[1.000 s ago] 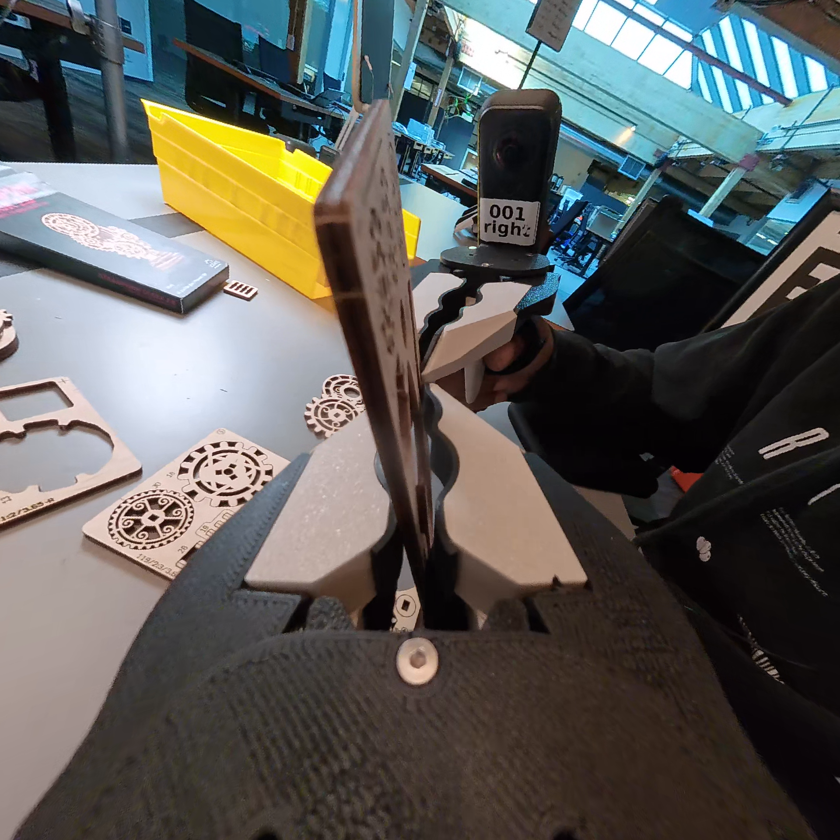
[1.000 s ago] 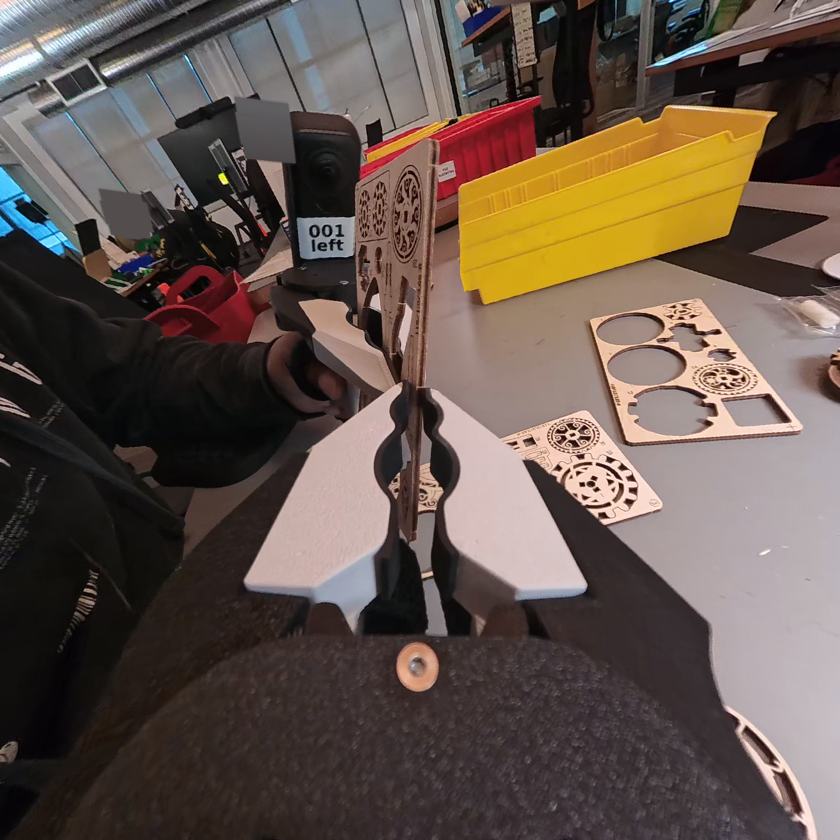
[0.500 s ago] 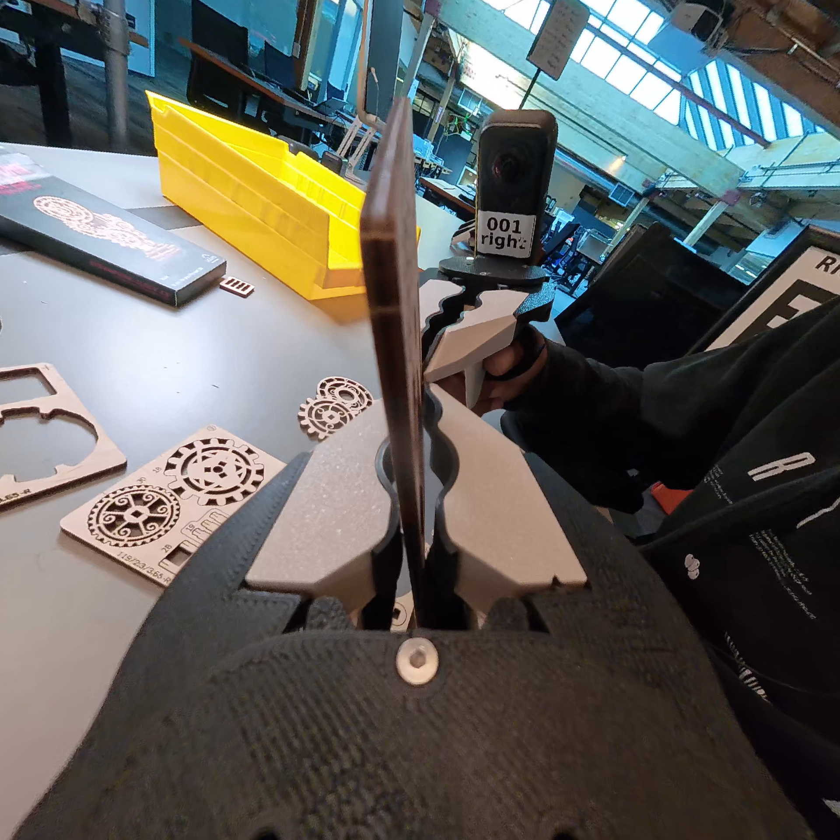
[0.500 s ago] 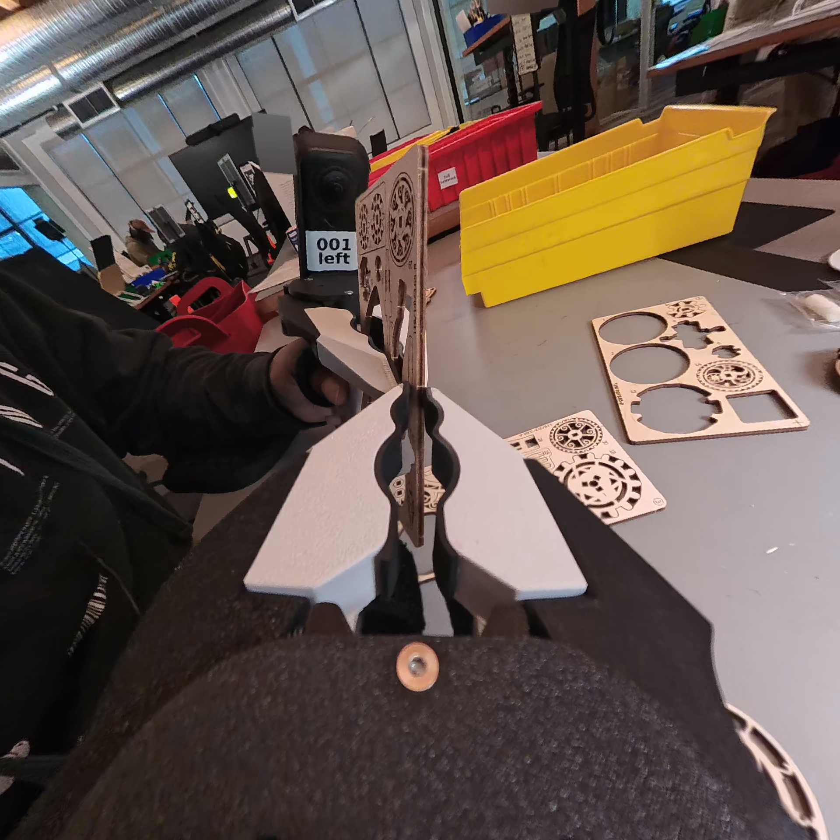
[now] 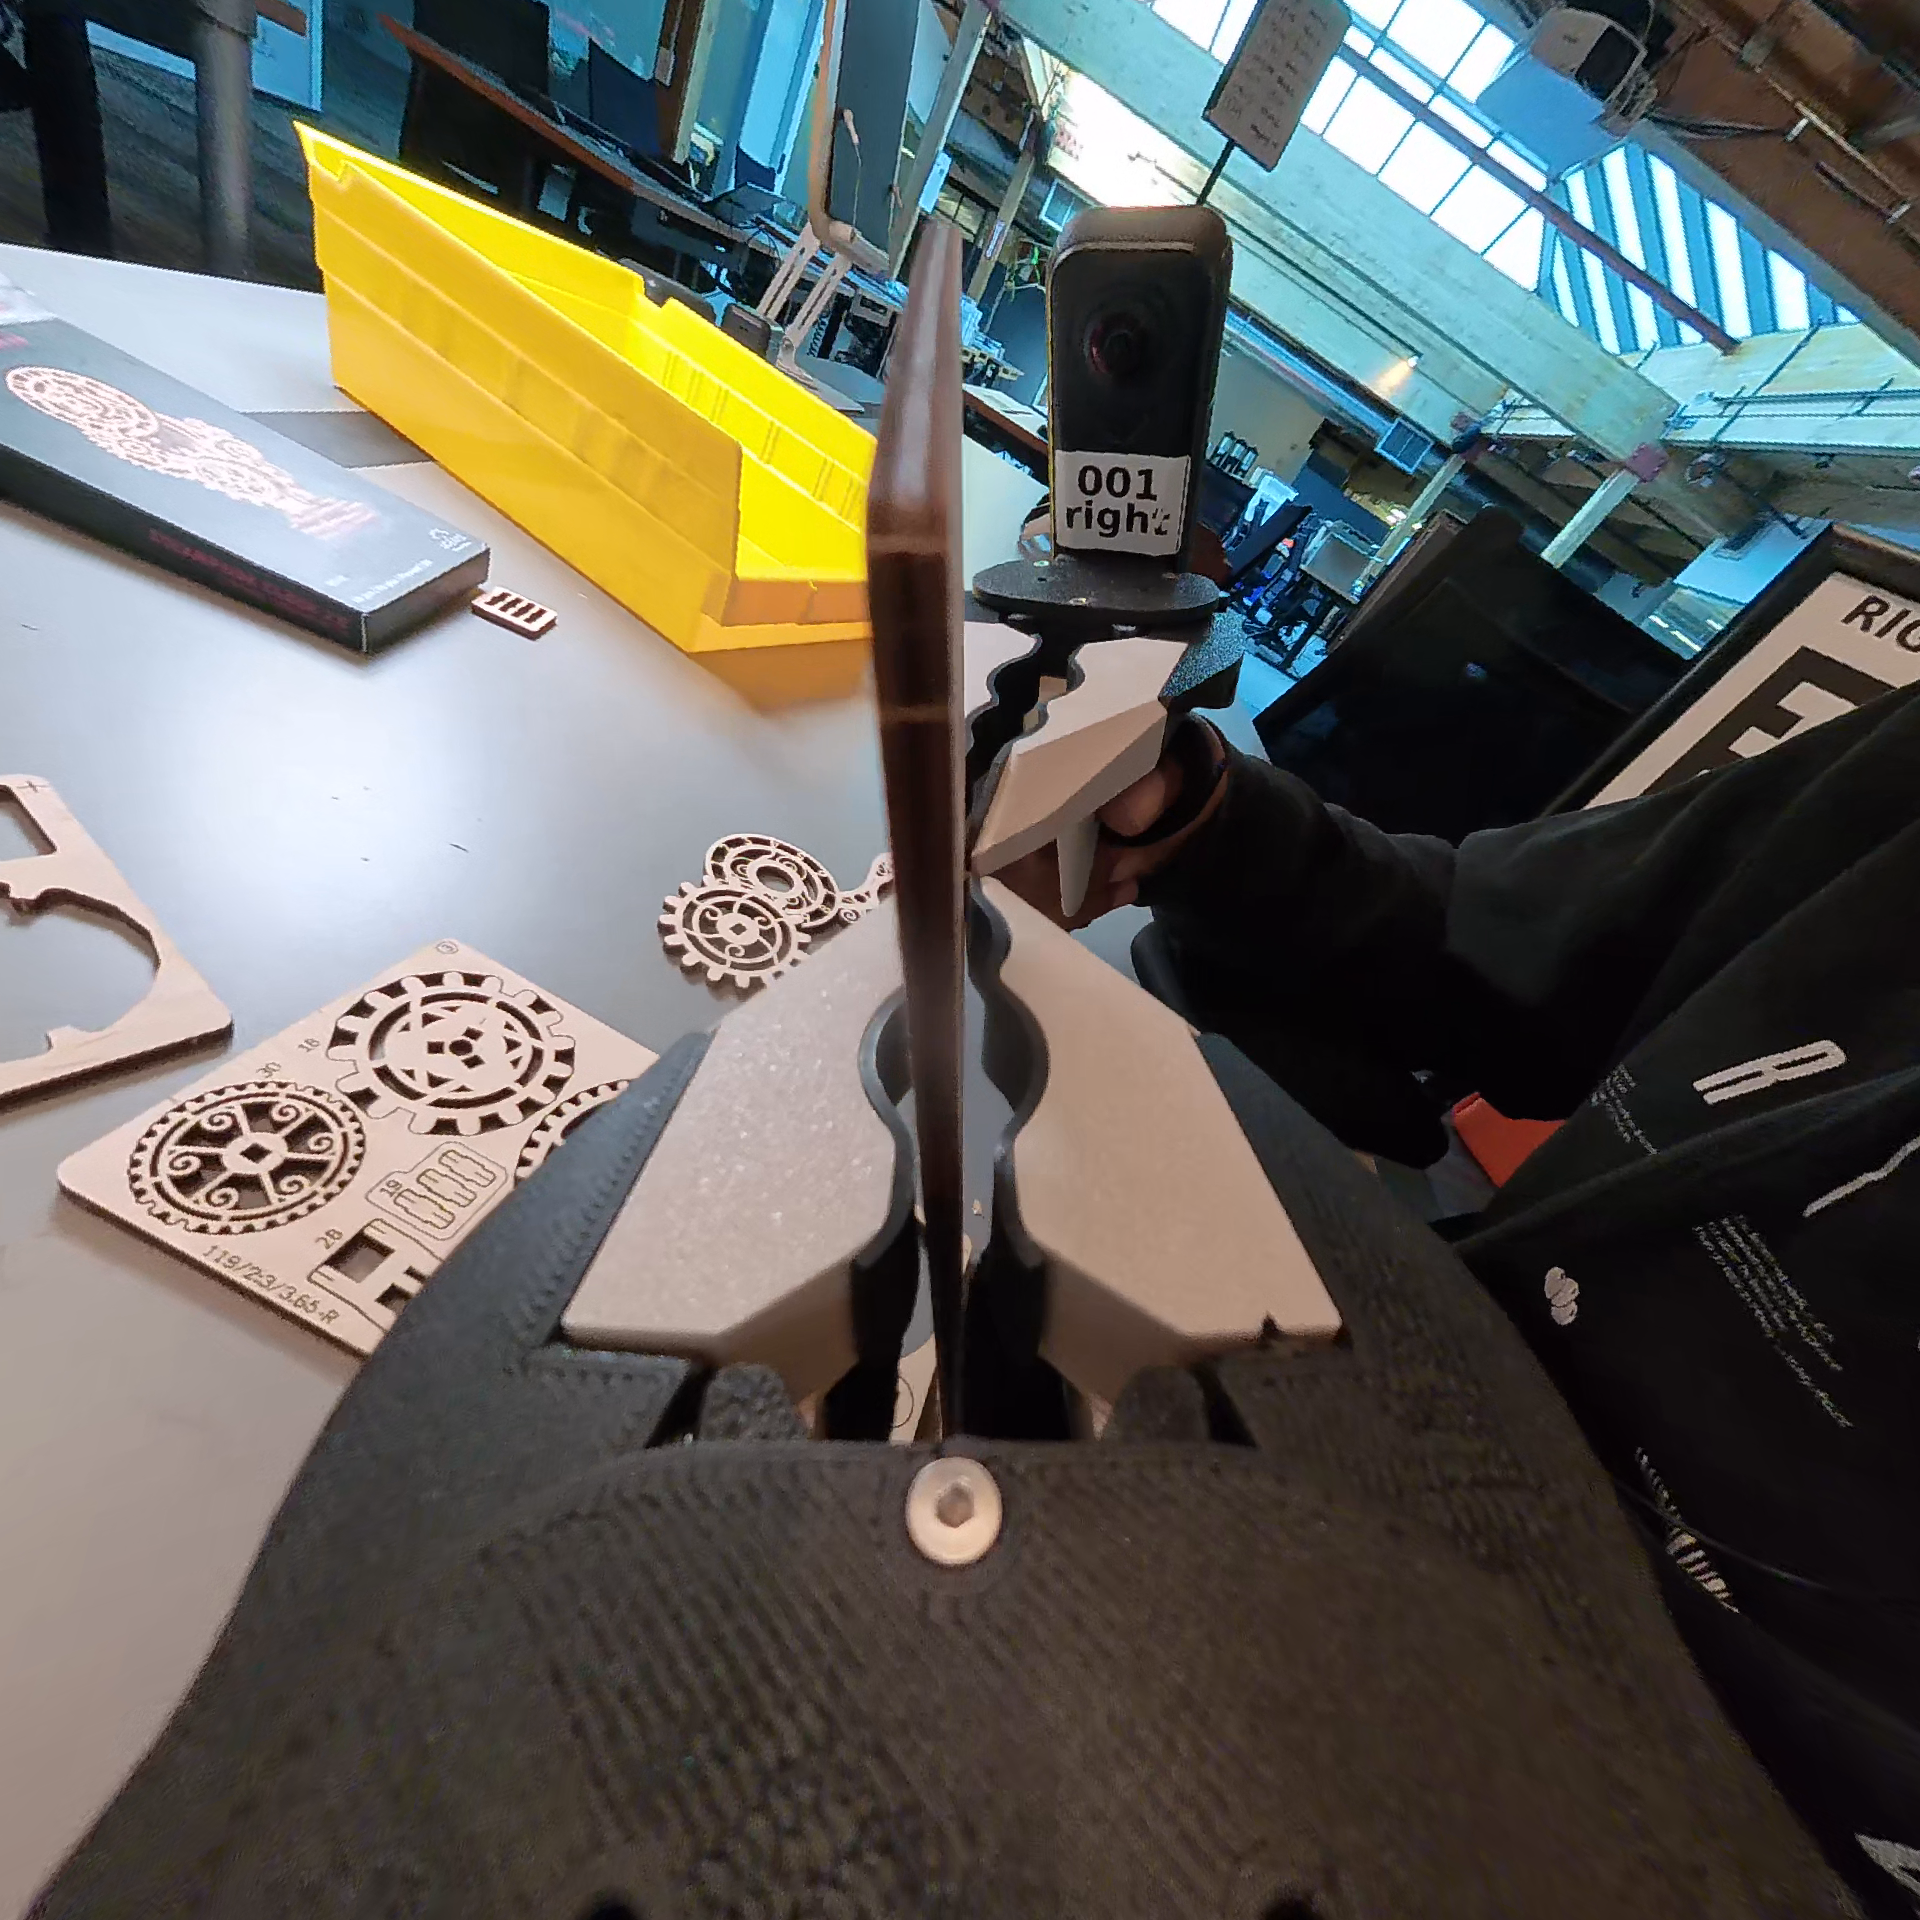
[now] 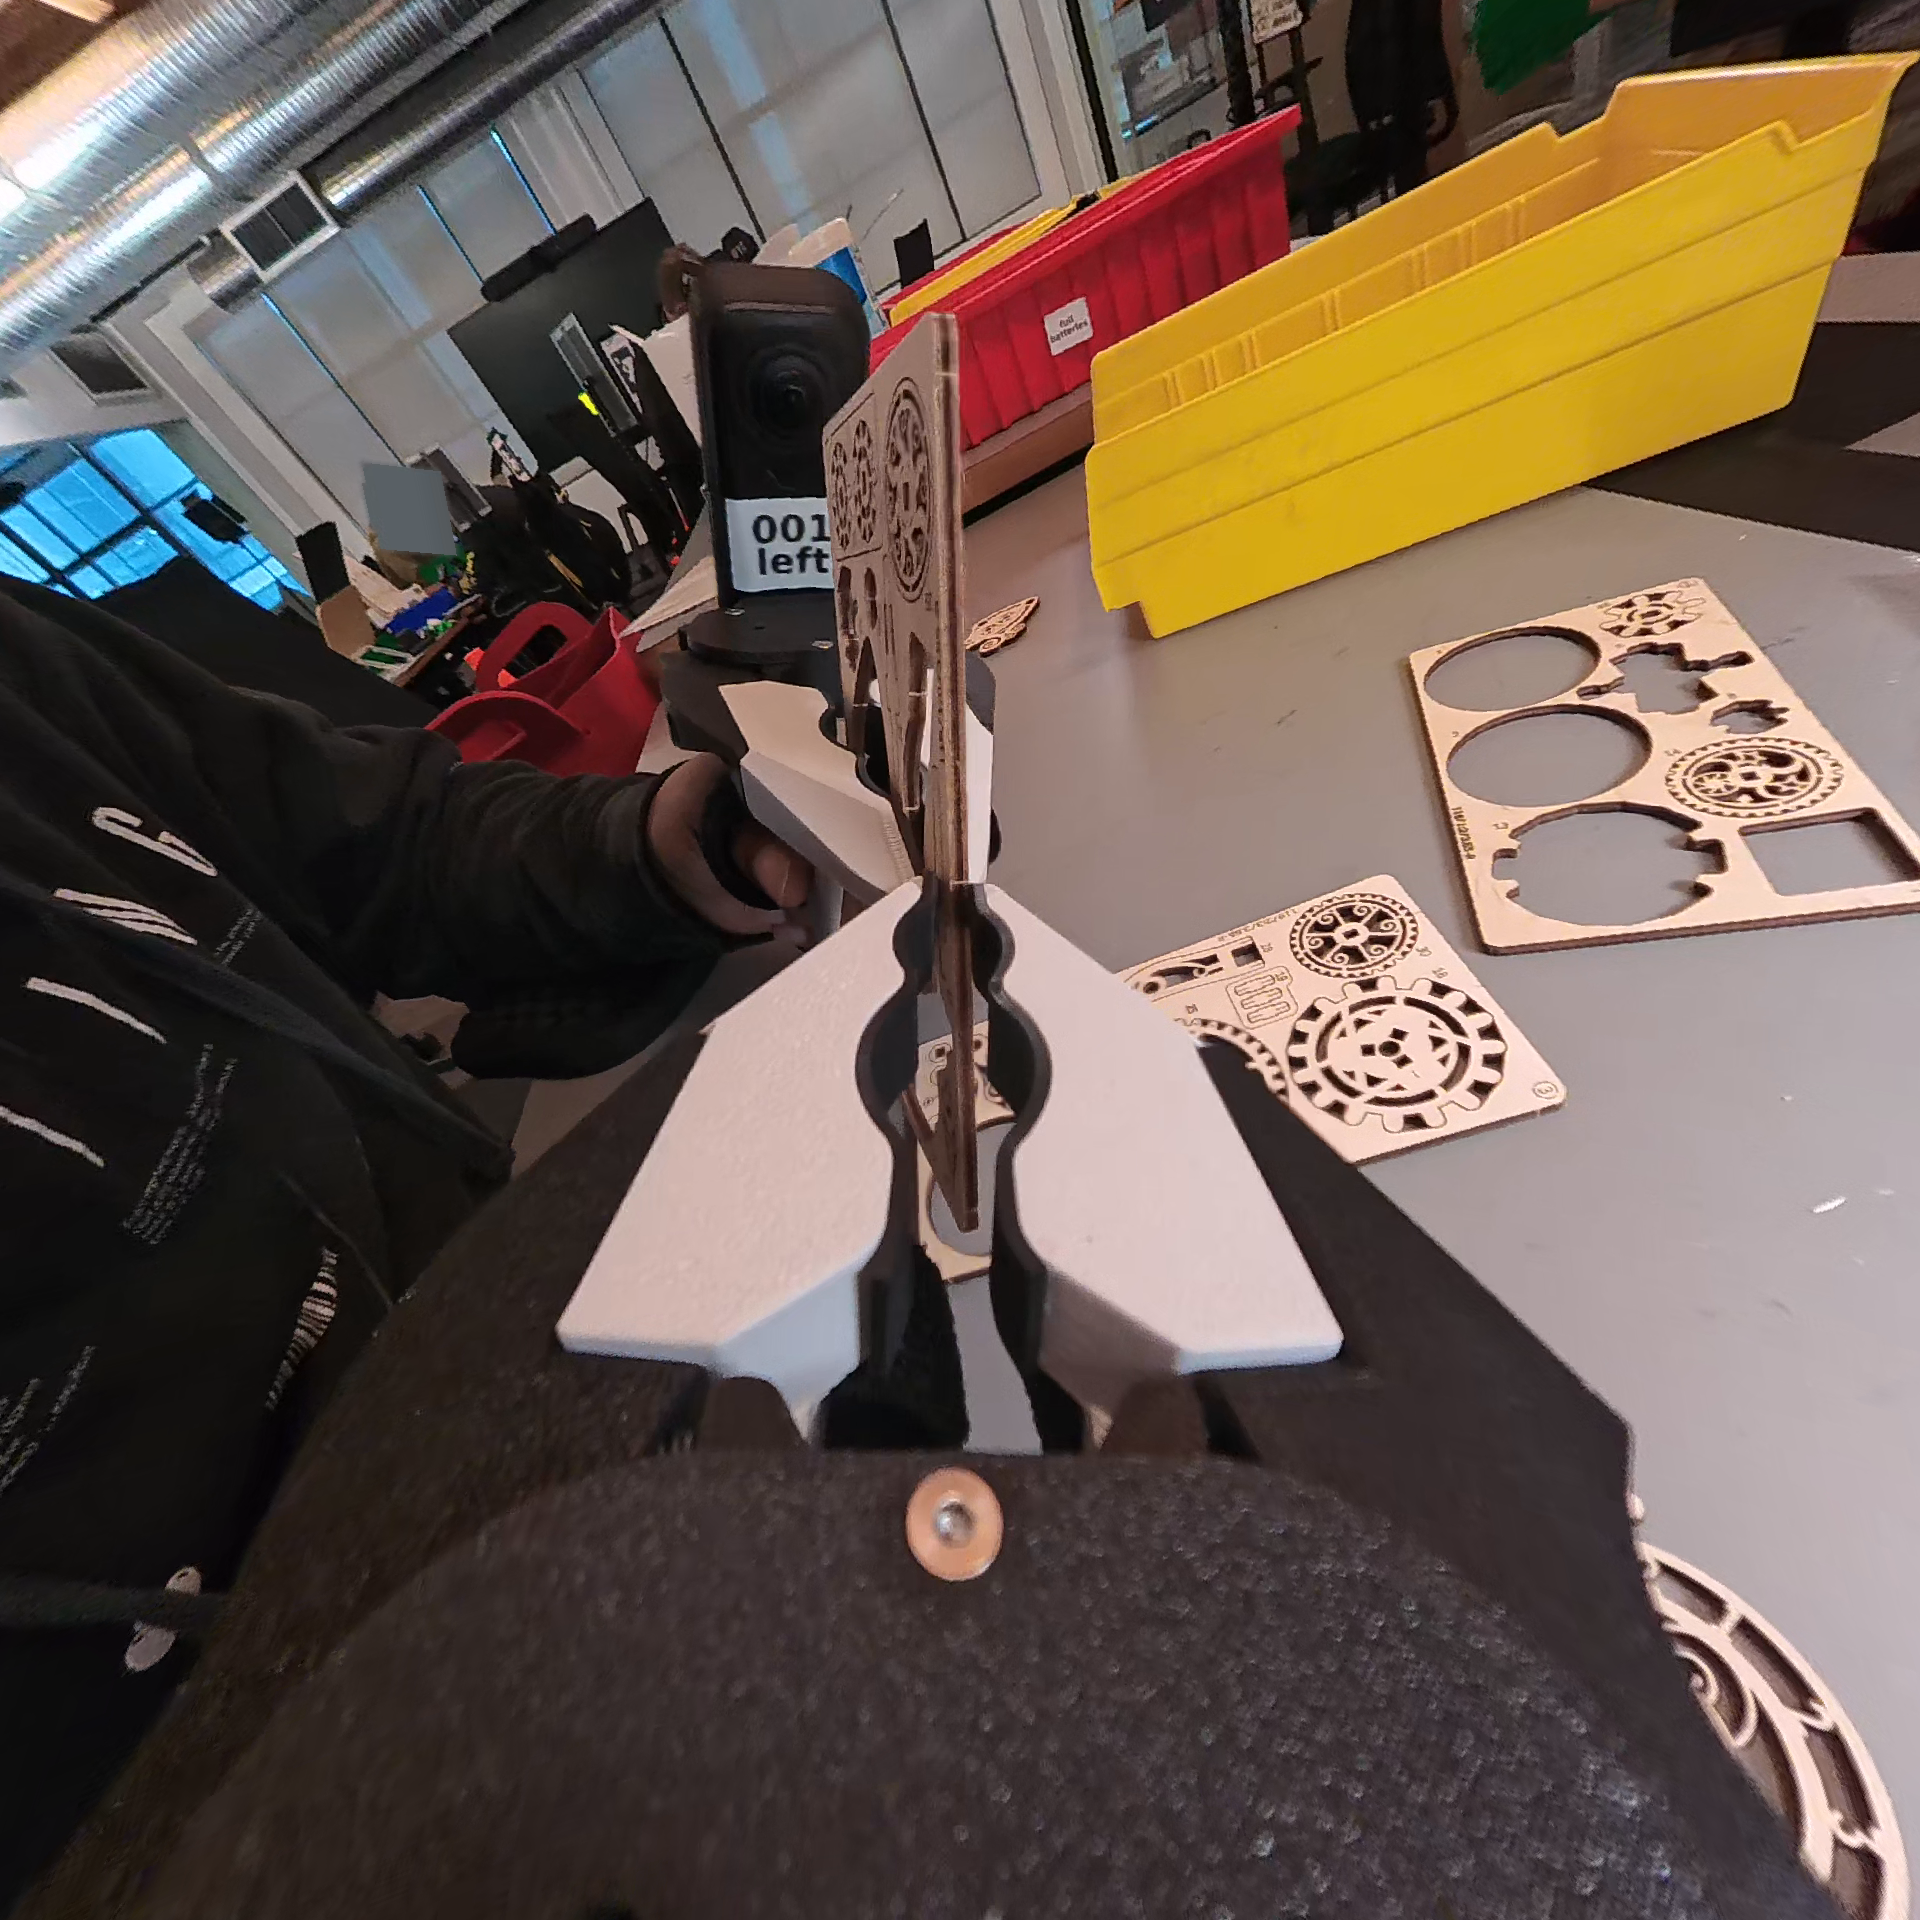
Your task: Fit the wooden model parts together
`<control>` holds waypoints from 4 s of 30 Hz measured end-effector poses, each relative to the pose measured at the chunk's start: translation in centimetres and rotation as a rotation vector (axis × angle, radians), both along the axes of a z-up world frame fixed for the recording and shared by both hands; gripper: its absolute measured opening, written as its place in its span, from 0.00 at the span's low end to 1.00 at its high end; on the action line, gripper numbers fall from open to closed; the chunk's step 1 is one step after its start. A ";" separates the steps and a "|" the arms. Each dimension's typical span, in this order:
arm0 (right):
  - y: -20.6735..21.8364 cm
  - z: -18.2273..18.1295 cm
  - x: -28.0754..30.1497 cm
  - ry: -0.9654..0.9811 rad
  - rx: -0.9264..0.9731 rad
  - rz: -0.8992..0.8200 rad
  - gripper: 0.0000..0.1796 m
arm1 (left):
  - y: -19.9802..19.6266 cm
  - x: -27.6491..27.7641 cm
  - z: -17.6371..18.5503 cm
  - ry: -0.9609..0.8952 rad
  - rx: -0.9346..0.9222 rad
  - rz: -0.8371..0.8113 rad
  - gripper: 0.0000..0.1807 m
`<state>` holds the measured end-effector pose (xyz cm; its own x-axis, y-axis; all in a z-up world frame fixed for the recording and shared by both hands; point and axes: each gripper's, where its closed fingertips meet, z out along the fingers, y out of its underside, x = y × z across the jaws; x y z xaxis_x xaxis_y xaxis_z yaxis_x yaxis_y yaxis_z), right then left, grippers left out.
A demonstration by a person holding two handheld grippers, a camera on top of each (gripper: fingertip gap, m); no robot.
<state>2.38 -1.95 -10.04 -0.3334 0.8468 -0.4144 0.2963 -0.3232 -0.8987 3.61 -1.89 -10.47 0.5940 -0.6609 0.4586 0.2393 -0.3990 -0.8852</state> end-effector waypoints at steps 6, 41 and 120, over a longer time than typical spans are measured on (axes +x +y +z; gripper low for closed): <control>0.1 -0.3 0.3 -0.006 -0.014 0.018 0.02 | 0.0 0.1 -0.2 -0.009 -0.008 -0.011 0.01; -1.1 -0.8 0.8 -0.039 -0.032 0.107 0.01 | -1.3 0.5 -0.9 0.017 -0.037 -0.142 0.01; 1.5 2.8 0.6 0.174 0.152 -0.136 0.09 | -0.4 -2.0 0.4 -0.170 -0.093 -0.082 0.01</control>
